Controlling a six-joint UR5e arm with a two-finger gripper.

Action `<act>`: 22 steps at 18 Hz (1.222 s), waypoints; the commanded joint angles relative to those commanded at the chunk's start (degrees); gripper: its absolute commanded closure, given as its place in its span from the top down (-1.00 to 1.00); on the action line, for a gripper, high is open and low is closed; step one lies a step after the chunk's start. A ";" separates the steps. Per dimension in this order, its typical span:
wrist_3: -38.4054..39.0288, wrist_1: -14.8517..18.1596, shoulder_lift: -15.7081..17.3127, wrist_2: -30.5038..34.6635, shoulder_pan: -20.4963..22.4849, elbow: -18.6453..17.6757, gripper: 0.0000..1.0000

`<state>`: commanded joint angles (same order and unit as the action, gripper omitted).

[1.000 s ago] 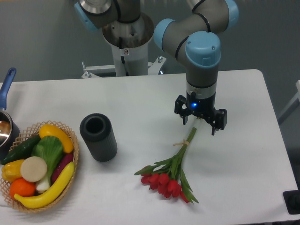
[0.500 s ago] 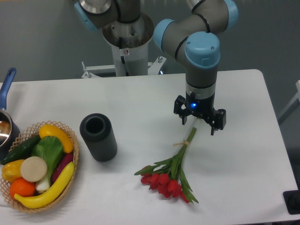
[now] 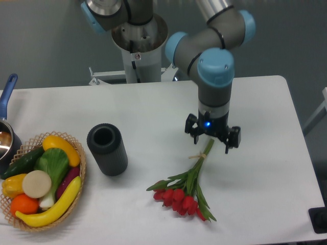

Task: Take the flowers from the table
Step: 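Lower the open gripper onto the tulip stems and close it, then lift the gripped red tulip bouquet up off the table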

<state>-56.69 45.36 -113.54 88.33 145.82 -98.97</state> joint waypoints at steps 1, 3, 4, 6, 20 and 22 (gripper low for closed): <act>0.00 -0.44 -1.06 0.00 -0.53 0.00 1.00; 0.00 -0.71 -2.90 0.00 -0.71 0.18 1.00; 0.00 -0.97 -3.52 0.00 -0.80 0.44 1.00; -0.09 -0.97 -4.49 -0.09 -0.80 0.79 1.00; -1.32 -0.97 -8.80 -0.53 -1.68 1.85 -1.00; -0.71 -0.89 -8.19 -0.44 -1.68 1.76 -1.00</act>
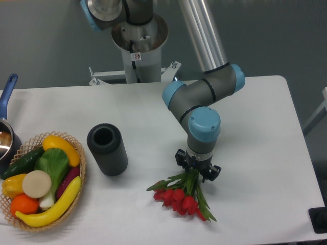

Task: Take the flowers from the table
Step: 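Lift the gripped red tulip bouquet up off the table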

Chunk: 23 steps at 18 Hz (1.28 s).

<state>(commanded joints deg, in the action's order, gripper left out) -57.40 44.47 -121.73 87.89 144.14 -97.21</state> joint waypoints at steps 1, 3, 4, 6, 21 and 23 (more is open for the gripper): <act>0.35 0.17 0.61 0.26 -0.09 0.00 -1.00; 0.71 0.44 1.32 0.70 -0.17 -0.26 -1.00; 1.23 0.53 1.76 0.70 -0.18 -0.26 -1.00; 2.63 0.61 3.07 0.70 -0.18 -0.53 -1.00; -0.43 16.61 10.55 0.62 2.02 9.14 -1.00; -0.52 16.96 11.25 0.62 2.20 9.14 -1.00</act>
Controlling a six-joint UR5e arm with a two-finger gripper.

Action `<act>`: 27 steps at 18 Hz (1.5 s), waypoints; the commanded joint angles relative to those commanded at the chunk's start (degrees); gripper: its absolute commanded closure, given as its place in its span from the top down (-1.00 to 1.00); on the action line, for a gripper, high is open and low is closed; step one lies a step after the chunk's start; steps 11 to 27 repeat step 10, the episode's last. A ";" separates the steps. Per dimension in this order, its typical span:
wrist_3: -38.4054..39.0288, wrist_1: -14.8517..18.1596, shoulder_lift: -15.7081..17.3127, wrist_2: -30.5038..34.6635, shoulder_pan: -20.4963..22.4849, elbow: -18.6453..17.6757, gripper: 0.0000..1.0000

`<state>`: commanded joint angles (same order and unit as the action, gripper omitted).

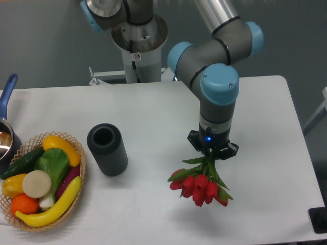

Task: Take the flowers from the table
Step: 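Lift the gripped red tulip bouquet up off the table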

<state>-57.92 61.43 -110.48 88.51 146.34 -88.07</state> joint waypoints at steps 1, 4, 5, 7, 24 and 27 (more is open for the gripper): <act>-1.22 0.79 0.88 0.09 0.44 0.00 -1.00; -3.16 2.90 2.03 0.09 1.23 0.00 -1.00; -3.16 2.90 2.11 0.09 1.23 -0.09 -1.00; -3.16 2.90 2.11 0.09 1.23 0.00 -1.00; -3.16 2.90 2.20 0.09 1.14 -0.09 -1.00; -3.16 2.90 2.20 0.09 1.14 -0.09 -1.00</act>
